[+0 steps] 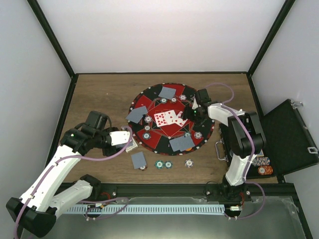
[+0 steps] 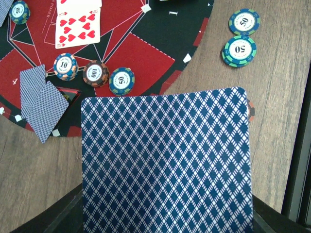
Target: Distribute texas hold em gaming equipment
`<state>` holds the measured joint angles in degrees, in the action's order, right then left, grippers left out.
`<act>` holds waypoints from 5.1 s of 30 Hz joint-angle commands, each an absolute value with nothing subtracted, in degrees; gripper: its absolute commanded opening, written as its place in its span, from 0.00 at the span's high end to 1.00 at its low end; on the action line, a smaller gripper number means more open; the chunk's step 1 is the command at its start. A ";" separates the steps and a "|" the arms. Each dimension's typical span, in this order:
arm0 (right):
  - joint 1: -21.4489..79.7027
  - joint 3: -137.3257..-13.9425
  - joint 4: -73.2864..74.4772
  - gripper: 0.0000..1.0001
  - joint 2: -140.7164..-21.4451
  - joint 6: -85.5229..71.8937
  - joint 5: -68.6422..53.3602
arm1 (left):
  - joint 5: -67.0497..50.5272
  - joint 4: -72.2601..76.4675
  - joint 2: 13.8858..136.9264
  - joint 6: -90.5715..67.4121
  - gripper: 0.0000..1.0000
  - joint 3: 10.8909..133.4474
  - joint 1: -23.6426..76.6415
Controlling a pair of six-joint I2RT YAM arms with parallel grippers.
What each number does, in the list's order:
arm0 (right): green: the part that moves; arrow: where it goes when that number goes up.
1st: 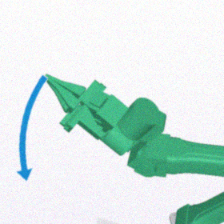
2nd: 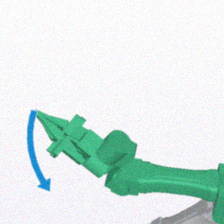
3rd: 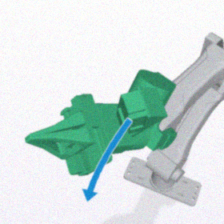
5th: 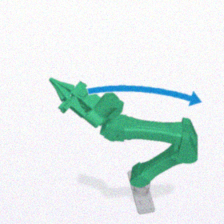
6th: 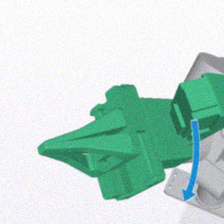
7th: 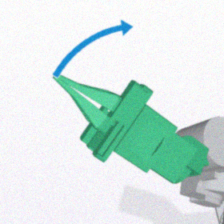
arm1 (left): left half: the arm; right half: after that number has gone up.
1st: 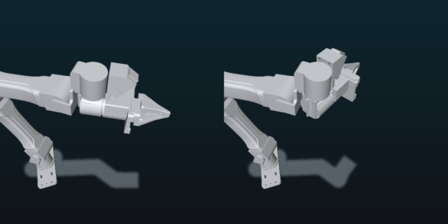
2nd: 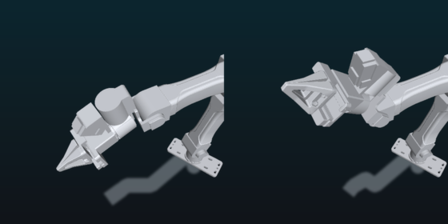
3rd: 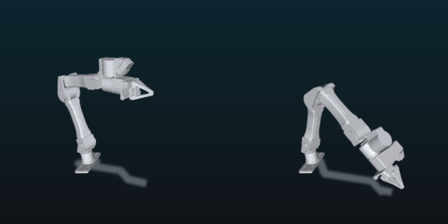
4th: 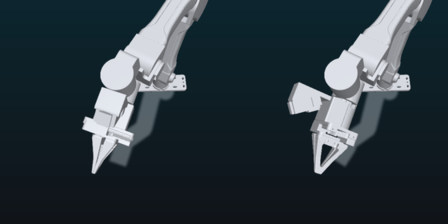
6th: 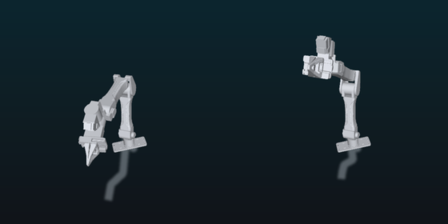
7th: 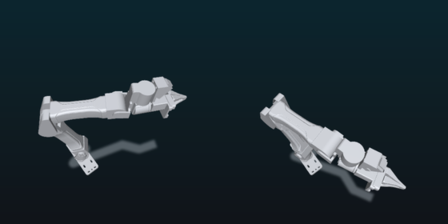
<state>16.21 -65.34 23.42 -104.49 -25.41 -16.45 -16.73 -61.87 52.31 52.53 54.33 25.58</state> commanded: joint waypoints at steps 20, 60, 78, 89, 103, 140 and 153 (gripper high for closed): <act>15.69 -70.48 20.30 0.38 -112.53 -28.24 -20.81 | -16.35 -61.63 52.34 52.80 0.95 55.94 25.48; 43.01 -55.24 -2.50 0.16 -83.76 -49.13 -40.00 | -18.46 -60.92 52.70 52.03 0.95 56.63 25.49; 52.54 -57.00 -16.46 0.21 -92.54 -56.21 -46.05 | -18.81 -61.08 53.00 52.03 0.95 56.79 25.49; 53.49 -61.37 -23.48 0.23 -99.75 -60.64 -49.87 | -18.81 -61.04 53.04 52.01 0.95 56.71 25.44; 51.40 -61.44 -21.53 0.39 -103.51 -60.26 -50.83 | -18.17 -61.43 52.34 52.27 0.95 56.60 25.49; 44.95 -55.08 -10.06 0.97 -89.27 -54.04 -48.62 | -18.02 -61.00 52.50 52.47 0.95 56.04 25.48; 35.99 -50.44 -9.22 0.99 -84.13 -53.26 -51.53 | -17.74 -61.08 52.47 52.38 0.95 55.98 25.49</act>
